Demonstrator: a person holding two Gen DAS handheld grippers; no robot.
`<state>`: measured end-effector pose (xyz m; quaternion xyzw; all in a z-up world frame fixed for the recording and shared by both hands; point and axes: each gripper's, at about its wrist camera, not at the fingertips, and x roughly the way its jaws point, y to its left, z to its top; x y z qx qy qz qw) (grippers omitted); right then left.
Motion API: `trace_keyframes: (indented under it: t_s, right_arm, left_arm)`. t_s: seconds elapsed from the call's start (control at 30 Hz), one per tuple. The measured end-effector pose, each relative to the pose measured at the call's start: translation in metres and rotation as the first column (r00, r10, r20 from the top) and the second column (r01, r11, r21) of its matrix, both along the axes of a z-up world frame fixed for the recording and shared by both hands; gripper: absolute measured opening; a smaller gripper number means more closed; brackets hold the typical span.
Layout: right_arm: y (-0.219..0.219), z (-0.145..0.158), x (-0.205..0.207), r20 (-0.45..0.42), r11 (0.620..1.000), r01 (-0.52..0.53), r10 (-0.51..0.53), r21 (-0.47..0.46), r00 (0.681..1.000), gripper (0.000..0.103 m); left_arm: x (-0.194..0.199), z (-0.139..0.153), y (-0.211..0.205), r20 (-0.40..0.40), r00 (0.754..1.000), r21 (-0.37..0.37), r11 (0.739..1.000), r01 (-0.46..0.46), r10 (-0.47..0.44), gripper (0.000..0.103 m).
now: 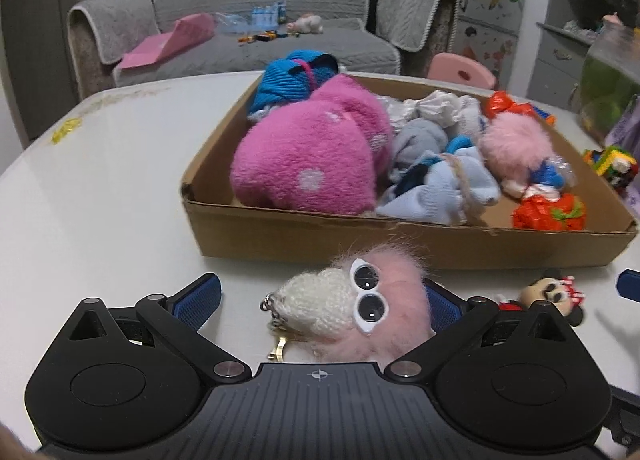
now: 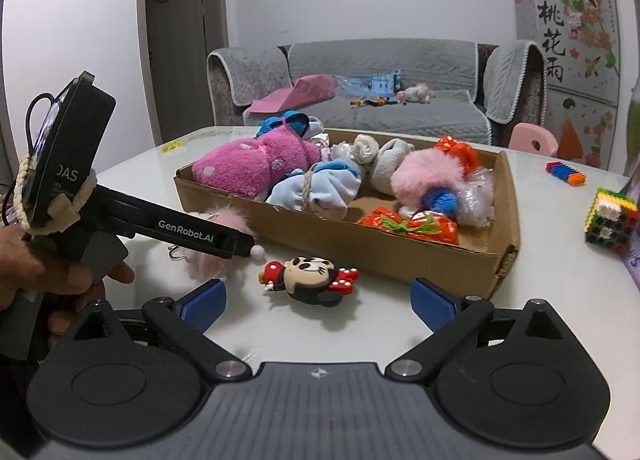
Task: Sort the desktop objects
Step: 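Grasp the pink googly-eyed plush with left gripper while right grasps the Minnie Mouse figure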
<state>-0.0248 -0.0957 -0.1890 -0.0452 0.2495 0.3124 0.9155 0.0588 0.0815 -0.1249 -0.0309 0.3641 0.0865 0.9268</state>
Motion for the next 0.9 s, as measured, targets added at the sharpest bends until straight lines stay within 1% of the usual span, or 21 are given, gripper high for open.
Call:
trace_keyframes:
  t_s: [0.27, 0.43, 0.53, 0.67, 0.73, 0.8, 0.83, 0.87, 0.9]
  right_arm:
    - [0.018, -0.004, 0.012, -0.065, 1.0, 0.007, -0.008, -0.02, 0.998, 0.102]
    - [0.024, -0.007, 0.021, -0.104, 0.999, 0.027, -0.032, -0.048, 0.994, 0.102]
    - [0.024, -0.008, 0.026, -0.128, 0.998, 0.047, -0.052, -0.043, 0.99, 0.102]
    - [0.028, -0.009, 0.03, -0.148, 0.997, 0.052, -0.061, -0.06, 0.987, 0.099]
    - [0.032, -0.01, 0.03, -0.136, 0.995, 0.052, -0.064, -0.089, 0.989, 0.093]
    - [0.035, -0.01, 0.027, -0.106, 0.991, 0.058, -0.071, -0.118, 0.992, 0.074]
    - [0.035, -0.01, 0.026, -0.094, 0.99, 0.061, -0.073, -0.126, 0.993, 0.071]
    - [0.035, -0.01, 0.025, -0.089, 0.99, 0.057, -0.069, -0.127, 0.994, 0.066]
    - [0.035, -0.009, 0.025, -0.085, 0.991, 0.053, -0.064, -0.126, 0.994, 0.065]
  left_arm:
    - [-0.001, 0.0, 0.005, -0.001, 1.0, 0.006, 1.0, -0.012, 0.012, 0.103]
    - [-0.001, 0.001, 0.006, 0.001, 1.0, 0.009, 1.0, -0.029, 0.029, 0.103]
    - [-0.001, 0.001, 0.005, 0.002, 0.999, 0.011, 0.999, -0.033, 0.033, 0.103]
    - [-0.001, 0.001, 0.005, 0.001, 0.999, 0.012, 0.999, -0.032, 0.032, 0.103]
    - [-0.001, 0.001, 0.005, 0.001, 0.999, 0.012, 0.999, -0.032, 0.032, 0.103]
    - [-0.001, 0.001, 0.005, 0.001, 0.999, 0.012, 0.999, -0.033, 0.033, 0.103]
    - [-0.001, 0.001, 0.005, 0.001, 0.999, 0.012, 0.999, -0.032, 0.032, 0.103]
    - [-0.001, 0.001, 0.005, 0.001, 0.999, 0.012, 0.999, -0.032, 0.032, 0.103]
    - [-0.001, 0.001, 0.005, 0.001, 0.999, 0.012, 0.999, -0.032, 0.032, 0.103]
